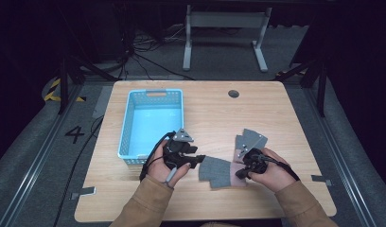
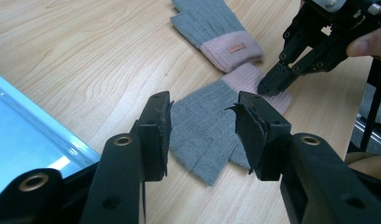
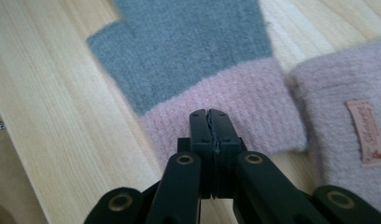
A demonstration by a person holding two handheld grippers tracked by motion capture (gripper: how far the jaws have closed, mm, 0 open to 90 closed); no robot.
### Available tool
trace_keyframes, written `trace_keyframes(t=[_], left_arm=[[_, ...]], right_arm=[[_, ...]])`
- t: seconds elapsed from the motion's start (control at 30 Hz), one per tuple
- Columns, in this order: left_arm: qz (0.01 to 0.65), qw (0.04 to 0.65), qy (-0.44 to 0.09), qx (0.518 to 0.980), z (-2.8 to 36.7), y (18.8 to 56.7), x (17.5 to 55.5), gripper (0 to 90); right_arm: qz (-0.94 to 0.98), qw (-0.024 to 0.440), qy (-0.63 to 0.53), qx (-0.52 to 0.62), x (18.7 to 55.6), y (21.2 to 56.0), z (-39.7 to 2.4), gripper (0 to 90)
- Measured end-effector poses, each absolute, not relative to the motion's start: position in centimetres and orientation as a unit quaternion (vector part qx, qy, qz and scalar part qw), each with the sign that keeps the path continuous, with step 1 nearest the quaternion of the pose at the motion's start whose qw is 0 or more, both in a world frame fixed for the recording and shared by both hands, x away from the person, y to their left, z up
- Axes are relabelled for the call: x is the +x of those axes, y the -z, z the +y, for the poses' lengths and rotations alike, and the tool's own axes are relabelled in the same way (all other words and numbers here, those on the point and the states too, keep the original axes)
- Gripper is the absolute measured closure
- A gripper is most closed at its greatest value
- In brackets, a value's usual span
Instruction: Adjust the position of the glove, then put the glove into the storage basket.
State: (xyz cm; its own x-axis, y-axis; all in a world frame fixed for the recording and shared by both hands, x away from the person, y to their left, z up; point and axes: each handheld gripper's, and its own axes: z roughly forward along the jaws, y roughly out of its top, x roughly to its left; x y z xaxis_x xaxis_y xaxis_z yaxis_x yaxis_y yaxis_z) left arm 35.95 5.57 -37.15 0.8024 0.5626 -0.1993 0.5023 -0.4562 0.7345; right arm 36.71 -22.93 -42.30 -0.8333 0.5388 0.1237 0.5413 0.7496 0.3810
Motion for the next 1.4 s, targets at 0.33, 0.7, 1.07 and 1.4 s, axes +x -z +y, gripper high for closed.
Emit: trace_keyframes(t=[0.33, 0.7, 1.07, 1.4], left_arm=[[0.312, 0.418, -0.035, 0.853, 5.6, 37.1, 36.0, 56.4], [0.317, 0.418, -0.036, 0.851, 5.9, 37.1, 35.9, 56.7], [0.323, 0.417, -0.039, 0.848, 6.4, 37.0, 35.8, 56.7], [0.324, 0.419, -0.039, 0.848, 6.6, 37.0, 35.8, 56.7]], right_arm=[[-0.930, -0.009, 0.210, -0.300, 36.8, 42.1, -23.3, 90.0], [-0.894, -0.044, 0.277, -0.349, 38.2, 39.3, -24.7, 90.0], [-0.890, -0.067, 0.256, -0.371, 41.4, 39.3, -24.1, 90.0], [-0.898, -0.065, 0.225, -0.372, 43.4, 41.1, -22.1, 90.0]])
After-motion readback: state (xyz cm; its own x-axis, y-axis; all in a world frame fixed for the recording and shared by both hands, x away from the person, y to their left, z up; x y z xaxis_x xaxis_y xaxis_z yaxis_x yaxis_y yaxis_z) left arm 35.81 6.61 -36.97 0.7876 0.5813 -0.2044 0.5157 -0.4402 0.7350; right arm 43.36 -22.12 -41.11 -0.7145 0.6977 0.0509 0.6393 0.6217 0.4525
